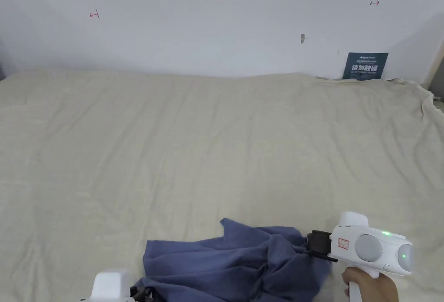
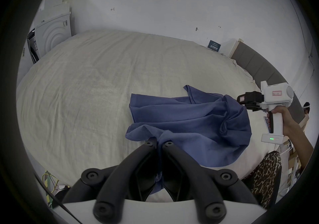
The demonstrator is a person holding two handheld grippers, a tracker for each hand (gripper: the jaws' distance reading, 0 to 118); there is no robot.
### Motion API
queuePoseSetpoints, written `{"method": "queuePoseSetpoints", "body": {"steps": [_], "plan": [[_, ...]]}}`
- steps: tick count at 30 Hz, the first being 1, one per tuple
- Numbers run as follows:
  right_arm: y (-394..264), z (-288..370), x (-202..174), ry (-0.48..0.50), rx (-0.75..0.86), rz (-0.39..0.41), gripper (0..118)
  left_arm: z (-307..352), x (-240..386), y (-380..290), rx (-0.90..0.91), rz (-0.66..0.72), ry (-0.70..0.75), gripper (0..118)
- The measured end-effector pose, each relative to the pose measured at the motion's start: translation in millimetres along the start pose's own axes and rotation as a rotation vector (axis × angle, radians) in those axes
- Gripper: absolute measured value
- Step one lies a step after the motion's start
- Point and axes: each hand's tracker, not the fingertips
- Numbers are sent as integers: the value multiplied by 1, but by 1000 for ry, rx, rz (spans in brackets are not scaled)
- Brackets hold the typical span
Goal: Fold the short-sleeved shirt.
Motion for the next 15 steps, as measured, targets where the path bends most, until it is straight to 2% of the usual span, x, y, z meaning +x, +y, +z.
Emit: {"method": "queuePoseSetpoints", "body": {"steps": [2,5,6,10,15], "plan": [[1,-9,-3,19,-28,-22,38,-1,-1,-1,-5,6,-3,2],[-2,-11,-6,8,-49,-30,22,-1,-3,-3,-10,10,-4,2],[-5,-9,-7,9,-48,-25,4,-1,-4,-3,-10,12,-5,2],[-11,16,-1,21,13,12,3,7,-7,-4,11,25,-17,2],[-11,71,20,89,159,-9,3,20,-12,2,61,57,-40,2]]}}
